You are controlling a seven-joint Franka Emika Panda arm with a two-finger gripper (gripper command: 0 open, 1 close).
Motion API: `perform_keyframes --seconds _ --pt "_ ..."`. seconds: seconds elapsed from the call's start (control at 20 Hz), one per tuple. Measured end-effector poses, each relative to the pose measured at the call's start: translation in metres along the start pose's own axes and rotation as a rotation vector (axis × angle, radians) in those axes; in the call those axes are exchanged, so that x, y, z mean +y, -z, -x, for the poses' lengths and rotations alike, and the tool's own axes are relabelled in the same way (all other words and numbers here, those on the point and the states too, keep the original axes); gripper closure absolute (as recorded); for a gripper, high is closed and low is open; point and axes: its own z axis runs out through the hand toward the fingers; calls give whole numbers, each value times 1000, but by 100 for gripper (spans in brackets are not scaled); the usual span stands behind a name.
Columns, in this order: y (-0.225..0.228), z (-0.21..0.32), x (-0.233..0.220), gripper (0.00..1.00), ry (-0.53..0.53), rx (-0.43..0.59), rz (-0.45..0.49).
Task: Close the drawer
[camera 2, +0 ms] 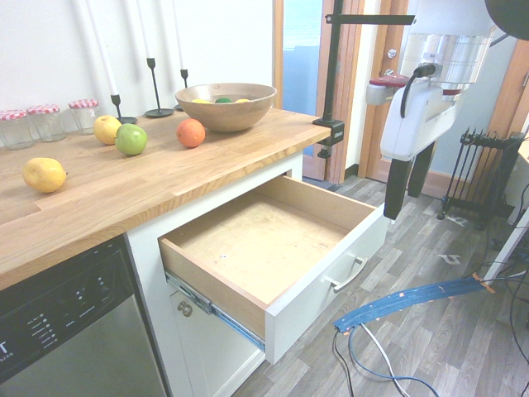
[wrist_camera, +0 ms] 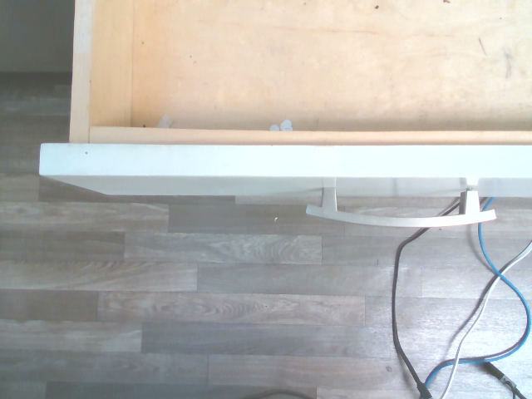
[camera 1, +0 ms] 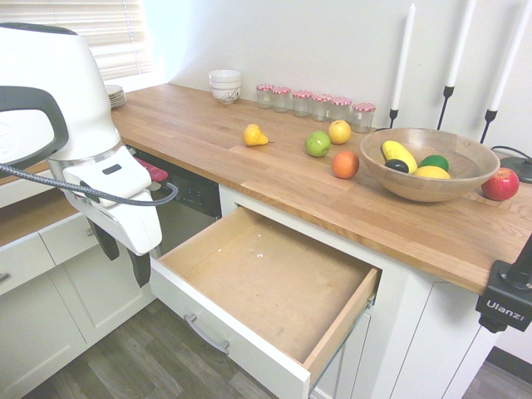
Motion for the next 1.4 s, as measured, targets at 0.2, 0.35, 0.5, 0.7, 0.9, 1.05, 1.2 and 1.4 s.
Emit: perform_keyframes --seconds 0.2,0.35,0.5,0.7,0.9,1.05,1.2,1.4 --pt "0 -4 2 0 -2 11 -2" --pt "-4 -13 8 0 -18 22 -4" --pt "-15 -20 10 0 -24 25 2" --pt "-38 -27 10 0 -28 15 12" --pt "-76 -36 11 0 -26 15 20" --pt "-113 -40 19 0 -21 8 34" --pt "-147 -44 25 0 3 12 12" --pt "-192 -45 33 0 33 -7 -21"
